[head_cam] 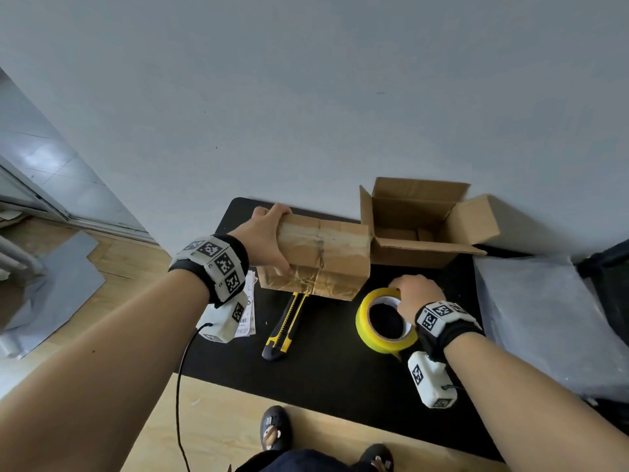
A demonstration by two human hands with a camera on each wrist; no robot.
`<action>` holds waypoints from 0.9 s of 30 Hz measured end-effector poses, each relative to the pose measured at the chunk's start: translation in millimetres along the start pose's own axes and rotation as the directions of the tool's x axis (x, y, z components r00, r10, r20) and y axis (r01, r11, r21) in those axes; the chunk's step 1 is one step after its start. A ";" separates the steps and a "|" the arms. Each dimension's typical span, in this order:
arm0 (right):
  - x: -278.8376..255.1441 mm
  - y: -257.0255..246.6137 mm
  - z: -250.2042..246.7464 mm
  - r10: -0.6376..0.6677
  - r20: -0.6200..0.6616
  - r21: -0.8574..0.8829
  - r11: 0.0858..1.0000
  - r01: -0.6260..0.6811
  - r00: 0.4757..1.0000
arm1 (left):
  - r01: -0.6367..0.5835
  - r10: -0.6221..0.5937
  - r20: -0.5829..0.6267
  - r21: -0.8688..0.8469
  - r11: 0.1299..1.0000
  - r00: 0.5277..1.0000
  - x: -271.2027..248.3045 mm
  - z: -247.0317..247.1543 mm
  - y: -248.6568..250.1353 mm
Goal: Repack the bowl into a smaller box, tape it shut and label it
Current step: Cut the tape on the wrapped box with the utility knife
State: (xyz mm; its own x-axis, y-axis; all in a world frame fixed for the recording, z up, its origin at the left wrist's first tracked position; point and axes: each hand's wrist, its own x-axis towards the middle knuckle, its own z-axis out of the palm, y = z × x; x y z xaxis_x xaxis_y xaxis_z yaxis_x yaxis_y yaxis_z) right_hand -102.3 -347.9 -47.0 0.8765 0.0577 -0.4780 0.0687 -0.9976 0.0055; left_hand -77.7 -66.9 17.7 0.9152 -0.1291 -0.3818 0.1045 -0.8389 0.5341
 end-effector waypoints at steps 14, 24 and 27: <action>-13.0 49.7 -24.9 0.167 0.026 0.918 0.386 -0.090 0.986 | -0.028 0.017 0.138 0.080 0.996 0.990 3.4 62.4 50.2; -1.3 36.7 -35.9 0.038 -0.039 0.869 0.495 0.015 0.999 | -0.014 0.005 0.113 0.077 0.997 0.994 2.3 76.3 47.1; 1.5 39.1 -40.6 0.049 -0.057 0.866 0.500 0.025 0.997 | 0.000 -0.005 0.096 0.042 0.999 0.995 4.7 79.8 48.5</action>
State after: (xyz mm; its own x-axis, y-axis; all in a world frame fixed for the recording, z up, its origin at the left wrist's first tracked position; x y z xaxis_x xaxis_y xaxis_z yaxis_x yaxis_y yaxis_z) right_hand -78.9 -385.3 -11.9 0.9046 0.0107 -0.4262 -0.3563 -0.5298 -0.7696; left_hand -99.3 -150.4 -18.3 0.8729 -0.1757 -0.4552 0.0883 -0.8606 0.5015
